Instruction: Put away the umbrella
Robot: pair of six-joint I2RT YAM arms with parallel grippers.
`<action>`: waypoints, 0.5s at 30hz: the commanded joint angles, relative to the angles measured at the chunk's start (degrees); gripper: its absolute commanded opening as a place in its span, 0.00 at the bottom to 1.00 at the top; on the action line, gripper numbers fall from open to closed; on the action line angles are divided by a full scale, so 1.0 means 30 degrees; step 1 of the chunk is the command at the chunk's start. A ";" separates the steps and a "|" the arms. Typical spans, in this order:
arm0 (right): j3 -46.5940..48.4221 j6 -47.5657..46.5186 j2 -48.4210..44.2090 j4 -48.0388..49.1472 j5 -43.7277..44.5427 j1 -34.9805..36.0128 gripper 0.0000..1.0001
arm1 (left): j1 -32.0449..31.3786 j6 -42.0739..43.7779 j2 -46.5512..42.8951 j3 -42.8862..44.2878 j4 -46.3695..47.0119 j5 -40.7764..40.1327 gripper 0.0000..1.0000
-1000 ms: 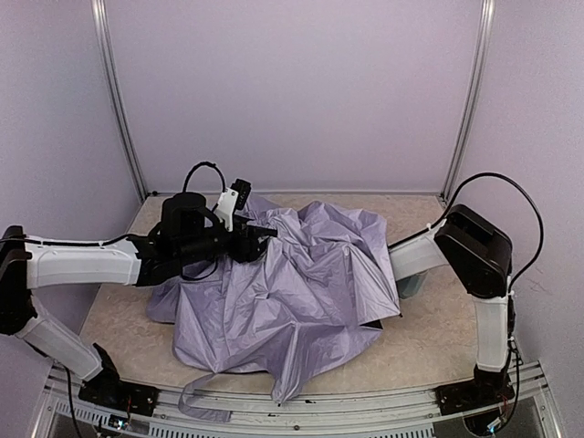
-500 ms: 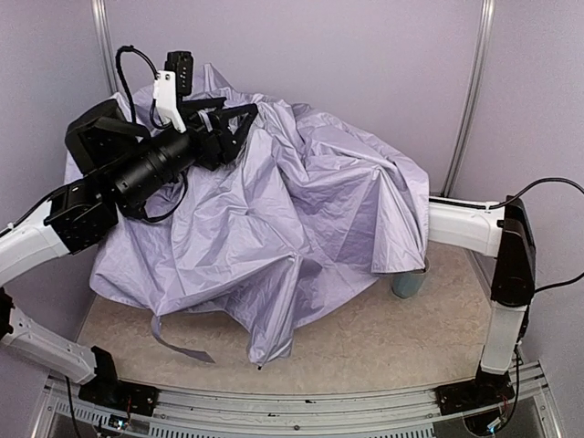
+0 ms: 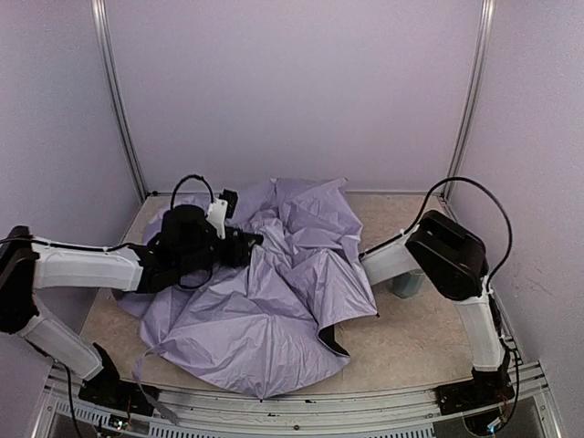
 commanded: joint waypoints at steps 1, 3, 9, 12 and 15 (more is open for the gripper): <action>-0.0430 0.0334 0.3011 0.1837 -0.0726 0.0482 0.08 | -0.0569 -0.3602 0.5767 -0.4144 -0.0512 0.3339 0.60; -0.0298 0.0785 0.3303 0.1719 -0.0728 0.0304 0.08 | -0.0902 -0.4040 0.6933 -0.4147 0.0187 0.3631 0.59; 0.0029 -0.0010 0.1129 0.0918 -0.0087 0.0120 0.08 | -0.0844 -0.3304 0.5768 -0.3405 -0.0387 0.3320 0.59; 0.0132 -0.0336 -0.0542 0.0349 -0.0078 -0.0039 0.08 | -0.0843 -0.2151 0.3344 -0.2521 -0.1571 0.2412 0.60; 0.0388 -0.0784 -0.2578 -0.1513 -0.0163 -0.0262 0.07 | -0.1000 -0.1219 0.0217 -0.1581 -0.2223 0.1243 0.68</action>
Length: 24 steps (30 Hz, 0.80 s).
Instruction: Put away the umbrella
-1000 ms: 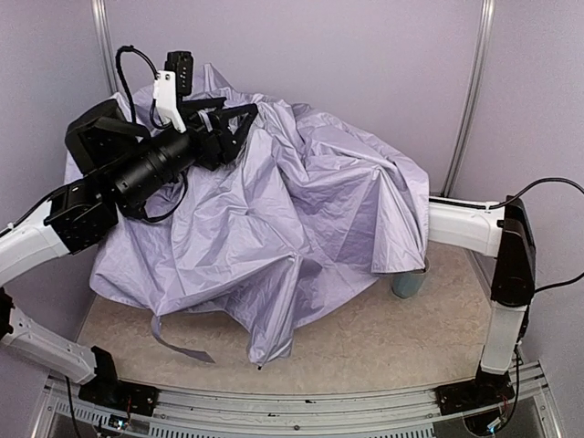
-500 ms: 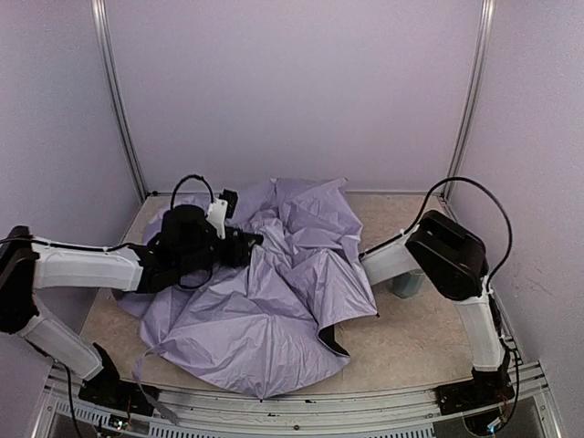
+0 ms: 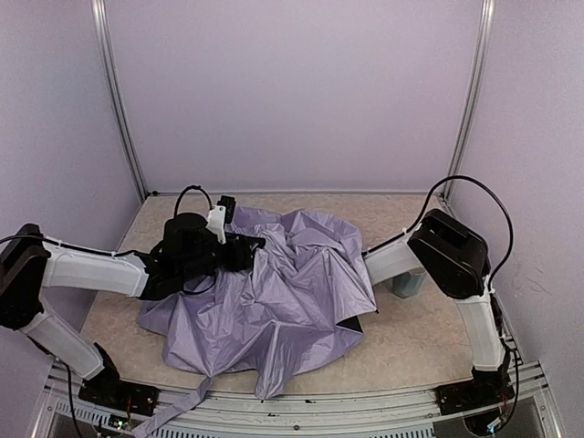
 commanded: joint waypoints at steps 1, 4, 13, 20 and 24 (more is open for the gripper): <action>0.1373 -0.1019 -0.4720 -0.1847 0.0138 0.0150 0.06 | -0.1238 0.1640 -0.3190 0.0448 -0.6178 0.0764 0.72; 0.2210 -0.2157 -0.6482 -0.5614 0.0414 -0.0287 0.03 | -0.1527 0.2607 -0.5819 0.0566 -0.5176 -0.0059 0.81; 0.3983 -0.4999 -1.0204 -1.4801 0.5660 -0.1765 0.00 | -0.2598 0.4934 -0.9475 0.0477 -0.3450 -0.0048 0.96; 0.7782 -0.6397 -1.0417 -2.0511 0.9113 -0.2202 0.00 | -0.2799 0.4862 -0.9364 0.0398 -0.3720 0.0210 0.92; 1.2985 -0.5659 -0.8413 -2.5852 1.1858 -0.2482 0.00 | -0.3420 0.5520 -0.9077 0.0265 -0.4134 -0.0808 0.89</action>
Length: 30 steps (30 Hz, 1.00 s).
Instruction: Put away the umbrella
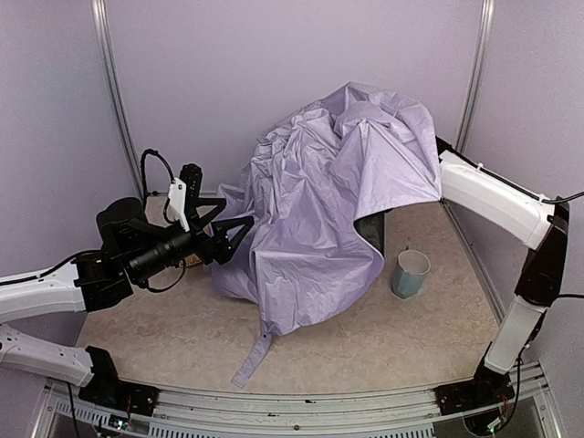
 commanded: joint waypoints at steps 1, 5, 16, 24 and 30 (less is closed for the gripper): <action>0.5803 0.0439 0.1938 -0.6500 0.4375 -0.0370 0.00 | -0.0673 0.0968 0.0348 -0.0028 -0.0628 -0.0892 0.88; 0.7395 -0.0157 0.3444 -0.9850 0.7089 -0.0326 0.00 | -0.0701 0.1729 0.0408 0.0110 -0.0588 -0.2023 0.89; 0.6814 -0.1515 0.5847 -1.0943 0.4732 0.1348 0.00 | -0.0227 0.1485 0.2296 -0.0038 -0.0398 -0.0831 0.93; 0.9484 -0.2236 1.0543 -1.1200 -0.3225 0.1984 0.89 | -0.0025 0.1118 0.2447 -0.0148 -0.0482 -0.0690 0.95; 0.8258 -0.1714 1.0005 -0.9554 -0.6131 0.1486 1.00 | 0.0183 0.1371 0.2100 -0.0503 -0.0457 -0.0156 0.96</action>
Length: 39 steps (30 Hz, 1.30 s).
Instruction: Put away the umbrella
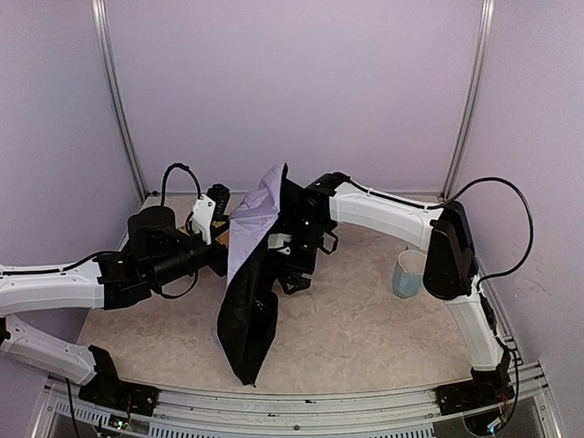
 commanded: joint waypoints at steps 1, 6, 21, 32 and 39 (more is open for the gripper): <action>-0.1262 0.0251 -0.1683 0.2165 -0.4110 -0.0571 1.00 | 0.0070 0.0214 -0.0538 -0.0435 0.0294 0.1012 0.97; -0.5991 -0.0035 -0.3734 0.5700 -0.5628 -0.0741 0.90 | -0.0197 0.1925 -0.0110 -0.0678 0.1775 0.1359 0.99; -0.7793 0.0933 -0.3557 0.9635 -0.8070 -0.1480 0.57 | 0.0349 0.4501 0.6485 0.2807 0.3162 0.6164 0.99; -1.0369 0.0830 -0.5361 0.9568 -0.6455 -0.1465 0.58 | 0.0328 0.3484 0.7723 0.4454 0.3117 0.5387 0.17; -1.3111 0.0628 -0.7536 0.9969 -0.5595 -0.1522 0.61 | 0.1704 0.1449 0.5797 0.2768 0.2758 0.4144 0.00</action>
